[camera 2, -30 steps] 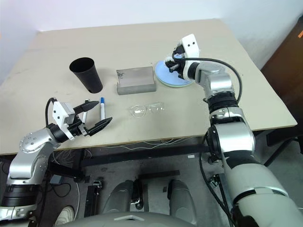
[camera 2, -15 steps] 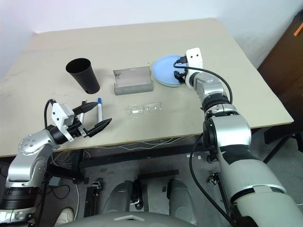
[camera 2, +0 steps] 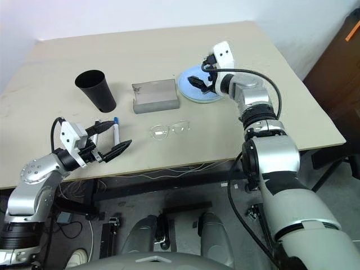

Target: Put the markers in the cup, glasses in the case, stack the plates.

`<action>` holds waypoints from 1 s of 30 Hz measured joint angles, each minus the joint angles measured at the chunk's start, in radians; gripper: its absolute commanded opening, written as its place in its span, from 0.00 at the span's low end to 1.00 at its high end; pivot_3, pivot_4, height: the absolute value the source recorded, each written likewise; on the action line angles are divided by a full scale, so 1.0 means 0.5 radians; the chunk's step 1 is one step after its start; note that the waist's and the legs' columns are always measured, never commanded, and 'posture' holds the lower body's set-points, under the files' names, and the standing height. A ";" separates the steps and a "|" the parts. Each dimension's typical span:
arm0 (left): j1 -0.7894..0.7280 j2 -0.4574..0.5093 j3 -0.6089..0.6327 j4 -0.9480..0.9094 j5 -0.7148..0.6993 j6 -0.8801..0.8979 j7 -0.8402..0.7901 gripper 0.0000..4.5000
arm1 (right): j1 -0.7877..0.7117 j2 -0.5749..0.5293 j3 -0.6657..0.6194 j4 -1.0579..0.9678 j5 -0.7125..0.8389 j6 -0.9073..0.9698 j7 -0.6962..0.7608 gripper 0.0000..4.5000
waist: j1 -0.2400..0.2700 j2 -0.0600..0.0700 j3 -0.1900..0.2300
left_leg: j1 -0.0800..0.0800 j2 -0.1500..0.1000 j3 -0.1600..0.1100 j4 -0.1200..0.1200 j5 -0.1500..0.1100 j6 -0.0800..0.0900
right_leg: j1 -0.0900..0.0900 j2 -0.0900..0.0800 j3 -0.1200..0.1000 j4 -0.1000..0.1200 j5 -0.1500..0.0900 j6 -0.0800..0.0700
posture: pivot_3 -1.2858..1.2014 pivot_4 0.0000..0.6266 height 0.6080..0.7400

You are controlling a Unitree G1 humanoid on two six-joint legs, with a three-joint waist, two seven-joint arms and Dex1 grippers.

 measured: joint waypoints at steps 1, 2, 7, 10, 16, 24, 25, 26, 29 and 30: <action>-0.002 0.000 0.005 0.000 -0.001 0.001 0.001 0.99 | 0.054 -0.019 0.039 -0.147 0.022 0.052 0.119 0.99 | 0.004 0.000 0.000 | 0.000 0.000 -0.001 0.000 0.000 0.000 | 0.000 0.000 0.000 0.000 0.000 0.000 | 0.52 0.24 1.00; -0.005 0.000 0.009 0.000 -0.002 0.002 0.002 0.99 | 0.132 -0.042 0.083 -0.324 0.042 0.115 0.232 0.99 | 0.010 -0.001 0.000 | 0.000 0.000 -0.001 0.000 0.000 0.000 | 0.000 -0.001 0.000 0.000 0.000 0.000 | 0.52 0.24 1.00; -0.009 0.000 0.056 -0.002 -0.003 0.038 0.036 0.99 | 0.356 -0.101 0.302 -0.870 0.073 0.459 0.494 0.99 | 0.005 -0.001 0.000 | -0.001 0.000 -0.001 0.002 -0.001 -0.002 | -0.007 -0.003 0.004 0.006 0.000 -0.002 | 0.52 0.24 1.00; 0.025 0.008 0.067 -0.016 -0.014 0.066 0.037 0.99 | 0.358 -0.135 0.429 -1.072 0.060 0.541 0.604 0.99 | -0.003 -0.002 0.000 | -0.001 0.001 -0.001 0.002 -0.001 -0.004 | -0.010 0.000 0.005 0.007 -0.001 -0.005 | 0.52 0.24 1.00; 0.095 0.068 0.130 -0.047 -0.044 0.087 0.034 0.99 | 0.359 -0.069 0.769 -1.168 -0.040 0.570 0.744 0.99 | 0.001 -0.002 0.000 | -0.002 0.001 0.000 0.002 -0.002 -0.006 | -0.012 -0.001 0.005 0.008 -0.004 -0.010 | 0.52 0.24 1.00; 0.150 0.077 0.156 -0.096 -0.063 0.123 0.037 0.99 | 0.354 0.083 0.962 -0.956 -0.217 0.374 0.658 0.99 | 0.003 -0.007 0.000 | -0.003 0.000 0.002 0.002 -0.002 -0.007 | -0.012 -0.001 0.005 0.006 -0.004 -0.011 | 0.52 0.24 1.00; 0.158 0.077 0.157 -0.099 -0.064 0.125 0.038 0.99 | 0.344 0.100 0.958 -0.906 -0.219 0.362 0.641 0.99 | 0.001 -0.007 0.000 | -0.003 0.000 0.003 0.001 -0.002 -0.007 | -0.012 -0.001 0.005 0.007 -0.004 -0.011 | 0.52 0.24 1.00; 0.166 0.077 0.157 -0.104 -0.065 0.126 0.039 0.99 | 0.327 0.119 0.957 -0.849 -0.221 0.353 0.627 0.99 | 0.000 -0.007 0.000 | -0.003 0.000 0.003 0.001 -0.002 -0.007 | -0.012 -0.001 0.005 0.007 -0.004 -0.011 | 0.52 0.24 1.00; 0.176 0.076 0.155 -0.152 -0.067 0.130 0.043 0.99 | 0.272 0.137 0.951 -0.728 -0.227 0.299 0.611 0.99 | -0.001 -0.007 0.000 | -0.003 0.001 0.003 0.001 -0.002 -0.008 | -0.013 0.000 0.005 0.007 -0.004 -0.011 | 0.52 0.24 1.00; 0.181 0.075 0.155 -0.163 -0.069 0.132 0.044 0.99 | 0.247 0.146 0.936 -0.665 -0.228 0.264 0.606 0.99 | -0.001 -0.007 0.000 | -0.003 0.001 0.003 0.001 -0.002 -0.008 | -0.012 0.000 0.005 0.007 -0.003 -0.011 | 0.52 0.24 1.00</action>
